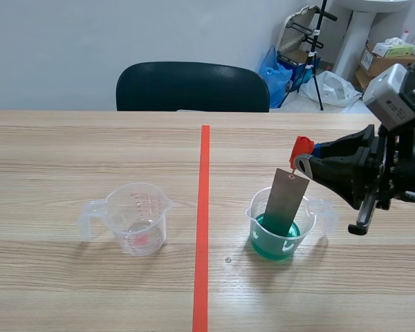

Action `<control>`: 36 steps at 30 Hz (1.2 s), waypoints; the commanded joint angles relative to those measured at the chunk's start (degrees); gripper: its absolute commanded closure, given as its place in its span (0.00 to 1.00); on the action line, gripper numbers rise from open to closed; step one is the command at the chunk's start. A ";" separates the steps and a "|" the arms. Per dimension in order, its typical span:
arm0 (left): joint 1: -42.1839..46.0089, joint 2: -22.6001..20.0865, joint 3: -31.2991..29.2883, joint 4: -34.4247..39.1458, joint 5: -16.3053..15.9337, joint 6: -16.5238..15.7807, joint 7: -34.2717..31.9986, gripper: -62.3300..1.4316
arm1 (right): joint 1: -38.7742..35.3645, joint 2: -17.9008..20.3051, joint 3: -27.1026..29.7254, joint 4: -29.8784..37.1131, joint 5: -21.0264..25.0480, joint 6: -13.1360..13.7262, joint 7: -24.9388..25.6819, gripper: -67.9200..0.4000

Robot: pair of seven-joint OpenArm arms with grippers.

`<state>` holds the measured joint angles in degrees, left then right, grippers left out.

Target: Do the redox reaction experiment

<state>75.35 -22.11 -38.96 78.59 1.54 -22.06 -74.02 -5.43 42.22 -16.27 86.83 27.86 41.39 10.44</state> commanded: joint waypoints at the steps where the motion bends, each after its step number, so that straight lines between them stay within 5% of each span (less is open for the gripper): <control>1: 0.09 0.00 0.26 0.24 -0.39 0.09 -0.96 0.00 | 0.66 0.33 -0.09 0.44 0.42 0.28 -0.17 0.98; 27: 0.09 0.00 0.26 0.24 -0.39 0.09 -0.96 0.00 | 0.44 0.63 2.51 2.56 0.98 1.33 -0.24 0.98; 36: 0.09 0.02 0.26 0.24 -0.39 0.09 -0.94 0.00 | -0.63 5.46 3.21 8.44 9.29 1.33 -3.32 0.98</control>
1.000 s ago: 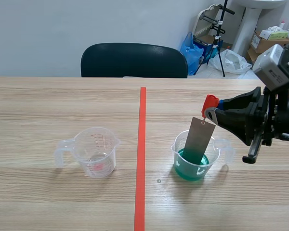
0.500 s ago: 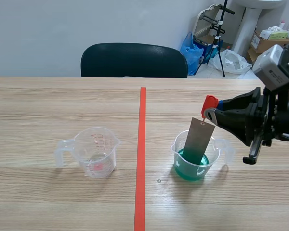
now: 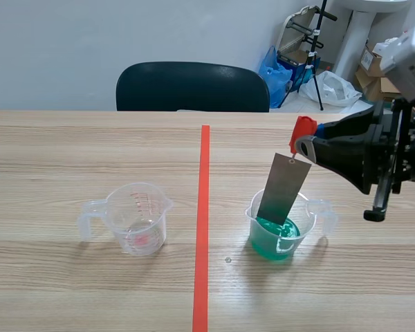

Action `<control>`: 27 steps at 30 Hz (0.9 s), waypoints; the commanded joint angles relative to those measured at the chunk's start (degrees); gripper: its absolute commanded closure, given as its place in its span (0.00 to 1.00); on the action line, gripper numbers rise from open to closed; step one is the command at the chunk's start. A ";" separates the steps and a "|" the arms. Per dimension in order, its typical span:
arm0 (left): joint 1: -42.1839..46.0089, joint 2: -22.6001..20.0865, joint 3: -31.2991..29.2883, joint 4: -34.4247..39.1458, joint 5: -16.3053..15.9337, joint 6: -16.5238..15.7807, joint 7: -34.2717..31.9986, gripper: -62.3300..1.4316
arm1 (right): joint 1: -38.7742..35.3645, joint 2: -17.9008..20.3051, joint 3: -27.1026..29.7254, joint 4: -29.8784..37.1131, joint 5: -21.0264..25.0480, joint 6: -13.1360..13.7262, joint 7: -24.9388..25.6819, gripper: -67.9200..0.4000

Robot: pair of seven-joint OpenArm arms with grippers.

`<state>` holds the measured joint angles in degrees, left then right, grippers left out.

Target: Do the redox reaction experiment

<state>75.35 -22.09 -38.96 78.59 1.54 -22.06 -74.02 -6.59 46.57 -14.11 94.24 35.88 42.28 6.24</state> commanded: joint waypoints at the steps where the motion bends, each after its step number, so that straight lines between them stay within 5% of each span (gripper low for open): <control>1: 0.09 0.00 0.26 0.24 -0.39 0.09 -0.94 0.00 | 0.52 1.57 1.33 1.60 2.34 0.44 0.35 0.98; 16: 0.09 0.00 0.26 0.24 -0.39 0.09 -0.94 0.00 | 0.31 5.66 7.54 11.30 15.93 0.44 -14.19 0.98; 27: 0.09 -0.02 0.26 0.24 -0.37 0.09 -0.70 0.00 | -5.57 5.64 17.55 18.80 19.26 0.44 -19.34 0.98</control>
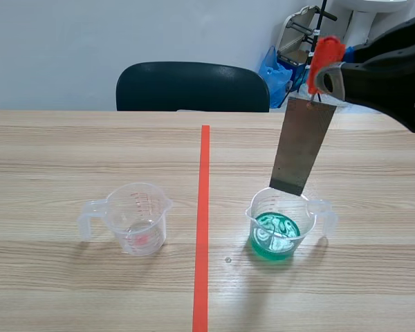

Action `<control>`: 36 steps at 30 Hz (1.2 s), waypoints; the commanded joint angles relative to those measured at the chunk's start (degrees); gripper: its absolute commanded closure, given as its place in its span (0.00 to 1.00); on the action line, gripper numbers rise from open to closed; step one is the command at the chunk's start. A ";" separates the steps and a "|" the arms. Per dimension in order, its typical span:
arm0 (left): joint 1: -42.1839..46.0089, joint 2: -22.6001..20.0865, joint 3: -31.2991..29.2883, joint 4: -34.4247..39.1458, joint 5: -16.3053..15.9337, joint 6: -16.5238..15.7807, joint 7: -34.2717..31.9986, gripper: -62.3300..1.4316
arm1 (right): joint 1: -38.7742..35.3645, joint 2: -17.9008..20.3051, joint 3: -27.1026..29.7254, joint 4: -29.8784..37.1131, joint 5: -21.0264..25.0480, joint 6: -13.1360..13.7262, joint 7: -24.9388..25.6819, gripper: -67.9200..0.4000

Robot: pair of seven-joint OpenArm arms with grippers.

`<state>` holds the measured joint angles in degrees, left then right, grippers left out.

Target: Do the redox reaction experiment

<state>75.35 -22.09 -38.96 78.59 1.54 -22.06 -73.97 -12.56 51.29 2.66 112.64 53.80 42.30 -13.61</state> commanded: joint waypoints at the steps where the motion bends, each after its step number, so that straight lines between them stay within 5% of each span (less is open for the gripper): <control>1: 0.09 -0.02 0.26 0.24 -0.37 0.09 -0.74 0.00 | 0.00 0.92 1.68 0.92 2.21 0.42 0.00 0.98; 13: 0.09 -0.02 0.26 0.24 -0.37 0.09 -0.57 0.00 | -0.79 0.92 9.22 4.85 10.03 0.42 -8.00 0.98; 36: 0.09 -0.02 0.26 0.24 -0.37 0.09 -0.55 0.00 | -0.76 0.94 9.79 5.07 12.26 0.42 -9.40 0.98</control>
<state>75.35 -22.11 -38.96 78.59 1.54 -22.06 -73.78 -14.00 51.29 11.66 117.23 65.21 42.30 -23.90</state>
